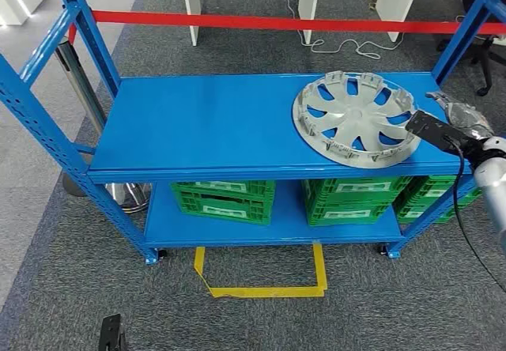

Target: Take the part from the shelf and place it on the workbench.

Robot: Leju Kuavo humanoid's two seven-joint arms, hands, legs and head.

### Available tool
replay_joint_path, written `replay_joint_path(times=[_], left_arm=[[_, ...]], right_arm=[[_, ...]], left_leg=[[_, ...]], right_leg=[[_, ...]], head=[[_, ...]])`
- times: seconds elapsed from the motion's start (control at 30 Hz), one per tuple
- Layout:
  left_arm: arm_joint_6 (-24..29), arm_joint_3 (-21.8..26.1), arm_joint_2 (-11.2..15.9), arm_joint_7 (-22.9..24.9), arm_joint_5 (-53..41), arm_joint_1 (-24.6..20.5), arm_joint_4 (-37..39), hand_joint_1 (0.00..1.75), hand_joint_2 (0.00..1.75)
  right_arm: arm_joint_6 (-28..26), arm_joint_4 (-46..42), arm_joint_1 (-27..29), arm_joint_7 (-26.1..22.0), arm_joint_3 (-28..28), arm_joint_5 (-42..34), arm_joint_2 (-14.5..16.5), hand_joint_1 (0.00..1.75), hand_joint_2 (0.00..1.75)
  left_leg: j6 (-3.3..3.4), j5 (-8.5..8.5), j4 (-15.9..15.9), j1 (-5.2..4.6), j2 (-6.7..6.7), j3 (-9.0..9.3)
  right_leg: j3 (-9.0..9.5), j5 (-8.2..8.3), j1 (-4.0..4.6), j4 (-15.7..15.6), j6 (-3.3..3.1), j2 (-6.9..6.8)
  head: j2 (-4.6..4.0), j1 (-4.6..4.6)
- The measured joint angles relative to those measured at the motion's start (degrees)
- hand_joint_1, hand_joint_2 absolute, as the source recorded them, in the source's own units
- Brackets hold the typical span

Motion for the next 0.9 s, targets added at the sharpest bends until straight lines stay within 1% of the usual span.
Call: replay_joint_path(times=[0.2,0.5,0.6,0.73,0.9], left_arm=[[0.9,0.0,0.1,0.7,-0.5,0.2,0.0,0.0,0.0],[1.1,-0.1,0.2,0.6,-1.2,0.3,0.0,0.0,0.0],[1.6,-0.2,0.3,-1.3,-1.8,0.3,0.0,0.0,0.0],[3.9,-0.3,0.4,-5.2,-1.9,0.2,0.0,0.0,0.0],[4.7,-0.3,0.5,-5.7,-1.7,-0.1,0.0,0.0,0.0]], right_arm=[[-2.8,0.0,-0.2,-2.3,1.7,-0.1,0.0,0.0,0.0],[-3.5,0.0,-0.2,-2.6,3.1,-0.1,0.0,0.0,0.0],[-4.1,-0.2,-0.1,-3.0,3.5,-0.3,-0.3,0.0,0.0],[-5.1,-2.3,1.1,-3.9,3.8,-2.0,-1.8,0.0,0.0],[-5.4,-5.5,3.5,-3.9,3.8,-3.7,-4.0,0.0,0.0]], left_leg=[[0.0,0.0,0.0,0.0,0.0,0.0],[0.01,0.01,0.0,0.0,0.0,0.0],[0.01,0.02,0.0,0.0,0.0,0.0],[0.01,0.01,0.0,0.0,-0.02,-0.03],[0.01,0.01,0.0,0.0,-0.01,-0.1]], right_leg=[[0.0,0.0,0.0,0.0,0.0,-0.01],[-0.01,0.02,0.0,0.0,0.0,-0.01],[-0.07,0.02,0.0,0.0,0.0,-0.02],[-0.63,0.01,-0.01,0.0,0.0,-0.03],[-0.61,0.01,-0.01,0.0,0.0,-0.02]], head=[[0.0,0.01],[0.0,0.01],[0.0,0.01],[0.0,0.01],[0.0,0.02]])
